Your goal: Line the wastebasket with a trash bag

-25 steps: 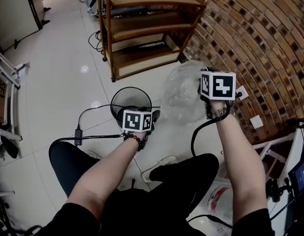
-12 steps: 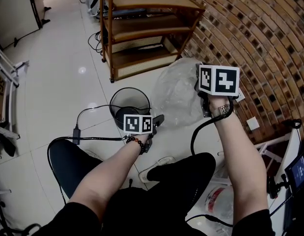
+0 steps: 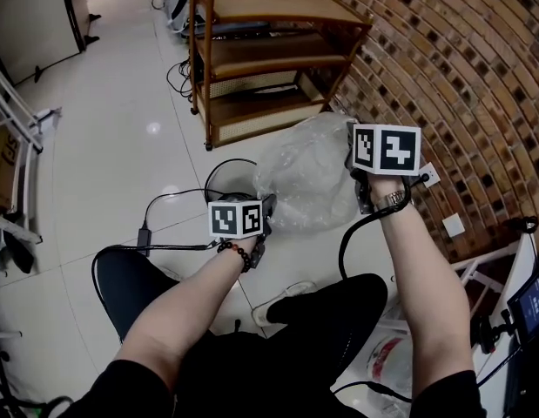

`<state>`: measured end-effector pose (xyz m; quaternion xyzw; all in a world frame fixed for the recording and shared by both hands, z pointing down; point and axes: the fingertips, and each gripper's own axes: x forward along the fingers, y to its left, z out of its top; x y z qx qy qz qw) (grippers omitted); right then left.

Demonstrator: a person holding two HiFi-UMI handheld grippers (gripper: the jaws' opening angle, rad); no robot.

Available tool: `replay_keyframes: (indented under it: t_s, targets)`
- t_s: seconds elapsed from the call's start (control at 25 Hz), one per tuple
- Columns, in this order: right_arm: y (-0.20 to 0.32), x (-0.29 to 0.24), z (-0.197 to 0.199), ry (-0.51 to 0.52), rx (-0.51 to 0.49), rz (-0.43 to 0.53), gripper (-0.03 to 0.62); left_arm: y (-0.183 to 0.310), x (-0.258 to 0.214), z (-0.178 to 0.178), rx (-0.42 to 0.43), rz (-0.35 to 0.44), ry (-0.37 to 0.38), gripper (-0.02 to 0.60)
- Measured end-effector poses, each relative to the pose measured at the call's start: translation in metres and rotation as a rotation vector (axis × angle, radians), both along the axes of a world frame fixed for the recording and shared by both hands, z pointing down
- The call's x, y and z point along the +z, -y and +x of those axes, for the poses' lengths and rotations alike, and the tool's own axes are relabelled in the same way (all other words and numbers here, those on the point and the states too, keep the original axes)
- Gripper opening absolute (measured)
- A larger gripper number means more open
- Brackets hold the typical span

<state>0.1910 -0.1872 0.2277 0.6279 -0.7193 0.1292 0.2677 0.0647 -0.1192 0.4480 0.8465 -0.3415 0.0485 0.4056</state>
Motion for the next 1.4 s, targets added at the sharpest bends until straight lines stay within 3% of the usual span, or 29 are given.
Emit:
replay_keyframes:
  t_s: [0.28,0.64,1.04,1.4]
  targets:
    - [-0.002,0.028,-0.011,0.034,-0.01,-0.043,0.006,0.016,-0.018,-0.055,-0.045,0.032,0.073,0.014]
    - [-0.007,0.062,-0.034,0.078,-0.056,-0.11,0.006,0.026,-0.056,-0.117,-0.02,0.034,0.173,0.014]
    - [-0.009,0.102,-0.067,0.157,-0.102,-0.205,0.005,0.029,-0.042,-0.162,0.026,-0.128,0.255,0.018]
    - [-0.003,0.153,-0.069,0.222,-0.079,-0.323,0.006,0.041,-0.005,-0.171,0.073,-0.276,0.339,0.042]
